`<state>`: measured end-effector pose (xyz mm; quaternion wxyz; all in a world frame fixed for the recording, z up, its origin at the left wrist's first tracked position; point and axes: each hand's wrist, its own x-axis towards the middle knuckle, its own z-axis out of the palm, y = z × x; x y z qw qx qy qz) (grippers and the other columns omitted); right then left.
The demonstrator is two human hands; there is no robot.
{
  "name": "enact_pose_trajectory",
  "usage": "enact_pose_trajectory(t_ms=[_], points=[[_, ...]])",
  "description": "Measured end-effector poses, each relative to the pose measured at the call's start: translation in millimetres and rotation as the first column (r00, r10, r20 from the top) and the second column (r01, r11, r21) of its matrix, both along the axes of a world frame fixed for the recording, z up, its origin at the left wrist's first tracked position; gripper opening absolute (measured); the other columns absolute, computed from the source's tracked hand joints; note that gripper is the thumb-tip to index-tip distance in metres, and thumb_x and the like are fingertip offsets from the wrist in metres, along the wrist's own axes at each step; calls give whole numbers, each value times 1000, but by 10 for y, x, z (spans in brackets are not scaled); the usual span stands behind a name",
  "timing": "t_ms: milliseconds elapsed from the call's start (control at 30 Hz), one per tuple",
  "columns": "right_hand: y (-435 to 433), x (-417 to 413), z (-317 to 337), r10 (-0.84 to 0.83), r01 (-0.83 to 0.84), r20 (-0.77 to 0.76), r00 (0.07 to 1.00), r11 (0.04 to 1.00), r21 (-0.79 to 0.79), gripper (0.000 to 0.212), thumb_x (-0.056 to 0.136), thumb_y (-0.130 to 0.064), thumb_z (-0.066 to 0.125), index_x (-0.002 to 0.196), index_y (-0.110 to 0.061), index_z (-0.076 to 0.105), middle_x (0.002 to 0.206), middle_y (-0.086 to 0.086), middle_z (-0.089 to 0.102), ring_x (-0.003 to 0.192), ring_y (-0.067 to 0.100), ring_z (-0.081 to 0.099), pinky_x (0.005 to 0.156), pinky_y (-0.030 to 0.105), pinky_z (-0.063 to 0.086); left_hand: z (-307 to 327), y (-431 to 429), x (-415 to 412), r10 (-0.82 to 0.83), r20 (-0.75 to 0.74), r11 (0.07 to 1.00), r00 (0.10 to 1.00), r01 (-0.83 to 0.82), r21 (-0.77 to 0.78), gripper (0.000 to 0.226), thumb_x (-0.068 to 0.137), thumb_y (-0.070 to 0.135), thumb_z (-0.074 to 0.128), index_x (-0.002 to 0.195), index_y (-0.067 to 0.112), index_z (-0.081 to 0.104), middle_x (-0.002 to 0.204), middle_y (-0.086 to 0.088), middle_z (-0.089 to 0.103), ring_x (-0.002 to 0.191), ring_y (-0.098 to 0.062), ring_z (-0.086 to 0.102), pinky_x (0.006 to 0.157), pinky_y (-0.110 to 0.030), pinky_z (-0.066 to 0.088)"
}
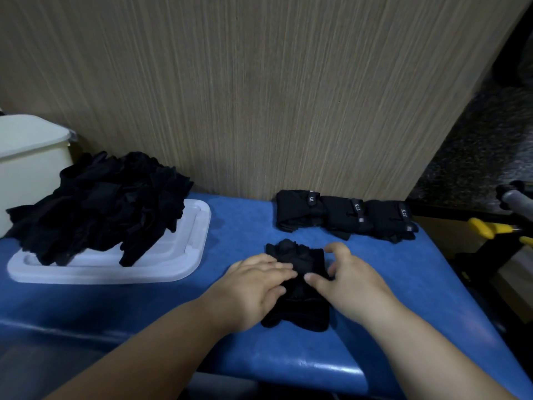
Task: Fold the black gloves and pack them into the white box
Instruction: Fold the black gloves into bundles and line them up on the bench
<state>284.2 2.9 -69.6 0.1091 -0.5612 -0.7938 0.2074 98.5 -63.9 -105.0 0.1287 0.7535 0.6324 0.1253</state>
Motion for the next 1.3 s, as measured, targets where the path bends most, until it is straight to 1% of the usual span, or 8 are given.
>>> enact_pose_trajectory(t_ms=[300, 433, 600, 700, 800, 1033, 1167, 1300], points=[[107, 186, 58, 22, -31, -119, 993, 997, -74, 32, 85, -22, 66, 109, -35, 50, 63, -11, 49, 59, 4, 49, 54, 19, 35, 65, -18, 314, -53, -118, 994, 992, 64, 84, 52, 95, 53, 20, 145, 42, 30, 156, 24, 12, 137, -2, 5, 105, -28, 7], [140, 405, 120, -12, 11, -27, 1000, 999, -40, 25, 86, -25, 66, 101, -40, 52, 78, -13, 50, 75, 6, 53, 59, 18, 37, 70, 77, 542, -93, -102, 993, 990, 100, 63, 47, 101, 44, 26, 148, 38, 25, 157, 22, 14, 144, -1, -3, 113, -28, -3], [123, 666, 135, -131, 114, 125, 984, 985, 129, 36, 86, -34, 65, 121, -34, 55, 100, -9, 50, 101, 15, 51, 77, 24, 41, 52, 262, 828, -127, -85, 992, 988, 127, -4, 50, 102, 42, 23, 151, 33, 16, 159, 18, 7, 146, -3, -6, 118, -31, -9], [88, 743, 64, -125, 86, 130, 984, 958, 275, 47, 90, -38, 58, 136, -28, 48, 140, -1, 41, 132, 20, 32, 107, 29, 30, 30, 370, 963, -150, -134, 988, 980, 145, -51, 54, 103, 42, 20, 153, 29, 7, 160, 15, -2, 146, -5, -10, 119, -36, -10], [88, 761, -43, 0, -26, 130, 992, 981, 192, 53, 98, -37, 44, 148, -24, 31, 159, -5, 15, 148, 14, 3, 117, 29, 10, 41, 434, 1032, -150, -171, 986, 974, 134, -103, 56, 102, 43, 18, 153, 26, 2, 159, 14, -11, 145, -5, -15, 118, -40, -13], [171, 872, -176, 82, -68, 377, 923, 996, -50, 60, 101, -51, 17, 152, -32, -6, 158, -15, -16, 145, 15, -20, 119, 43, -10, 85, 467, 1063, -49, -197, 987, 979, 17, -160, 63, 98, 55, 18, 152, 32, -4, 157, 16, -19, 143, -5, -22, 116, -45, -17], [146, 881, -152, 73, -61, 363, 929, 997, -44, 61, 100, -53, 20, 152, -34, -5, 158, -15, -15, 145, 16, -22, 119, 44, -8, 64, 459, 1002, 13, -179, 991, 984, -37, -132, 70, 92, 68, 16, 151, 37, -7, 156, 17, -21, 143, -8, -23, 117, -46, -14], [133, 849, -11, 17, -45, 207, 978, 990, 134, 55, 100, -41, 37, 151, -31, 20, 161, -13, 2, 147, 14, -14, 119, 44, 1, 78, 386, 905, 51, -110, 995, 993, -60, -75, 71, 93, 66, 19, 150, 37, -10, 157, 17, -19, 145, -9, -18, 118, -42, -10]])
